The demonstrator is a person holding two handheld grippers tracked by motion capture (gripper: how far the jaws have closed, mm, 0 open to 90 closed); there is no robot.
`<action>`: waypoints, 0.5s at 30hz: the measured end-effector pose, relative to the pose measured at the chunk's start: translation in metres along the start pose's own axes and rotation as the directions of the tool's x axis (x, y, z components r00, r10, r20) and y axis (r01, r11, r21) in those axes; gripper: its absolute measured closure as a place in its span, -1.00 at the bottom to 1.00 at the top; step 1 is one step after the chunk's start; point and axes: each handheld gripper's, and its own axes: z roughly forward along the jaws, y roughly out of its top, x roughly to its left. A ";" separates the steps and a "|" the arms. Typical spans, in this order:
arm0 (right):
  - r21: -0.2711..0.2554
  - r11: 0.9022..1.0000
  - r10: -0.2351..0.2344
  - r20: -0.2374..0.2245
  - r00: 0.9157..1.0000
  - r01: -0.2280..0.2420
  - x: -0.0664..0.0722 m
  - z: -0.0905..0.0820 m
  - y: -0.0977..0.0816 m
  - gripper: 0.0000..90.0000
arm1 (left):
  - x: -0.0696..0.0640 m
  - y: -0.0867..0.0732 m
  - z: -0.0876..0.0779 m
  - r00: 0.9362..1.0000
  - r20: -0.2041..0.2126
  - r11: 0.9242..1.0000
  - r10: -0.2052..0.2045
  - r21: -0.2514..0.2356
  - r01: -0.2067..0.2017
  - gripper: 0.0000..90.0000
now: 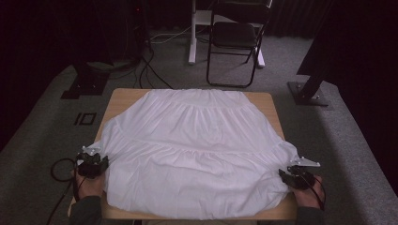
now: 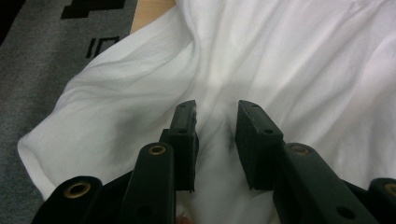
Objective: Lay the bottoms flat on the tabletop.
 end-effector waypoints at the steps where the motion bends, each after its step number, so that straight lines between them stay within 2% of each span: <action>1: -0.001 1.000 0.005 0.001 1.000 -0.005 -0.001 -0.003 -0.002 0.28 | 0.000 -0.001 -0.001 1.000 0.003 1.000 -0.002 -0.001 0.002 0.53; 6: 0.012 1.000 0.024 0.016 1.000 -0.024 -0.007 -0.016 -0.015 0.28 | -0.002 -0.005 -0.005 1.000 -0.003 1.000 0.012 -0.001 -0.012 0.53; 10: 0.018 0.999 0.037 0.019 0.999 -0.037 -0.013 -0.025 -0.023 0.36 | -0.002 -0.006 -0.011 1.000 -0.006 1.000 0.005 0.013 -0.005 0.49; 13: -0.007 0.999 0.042 0.027 0.999 -0.042 -0.015 -0.032 -0.022 0.45 | -0.004 -0.009 -0.023 1.000 0.029 1.000 -0.003 -0.026 0.004 0.41; 15: -0.046 0.998 0.050 0.026 0.998 -0.049 -0.016 -0.035 -0.020 0.47 | -0.006 -0.011 -0.032 0.998 0.056 0.998 0.005 -0.055 -0.002 0.36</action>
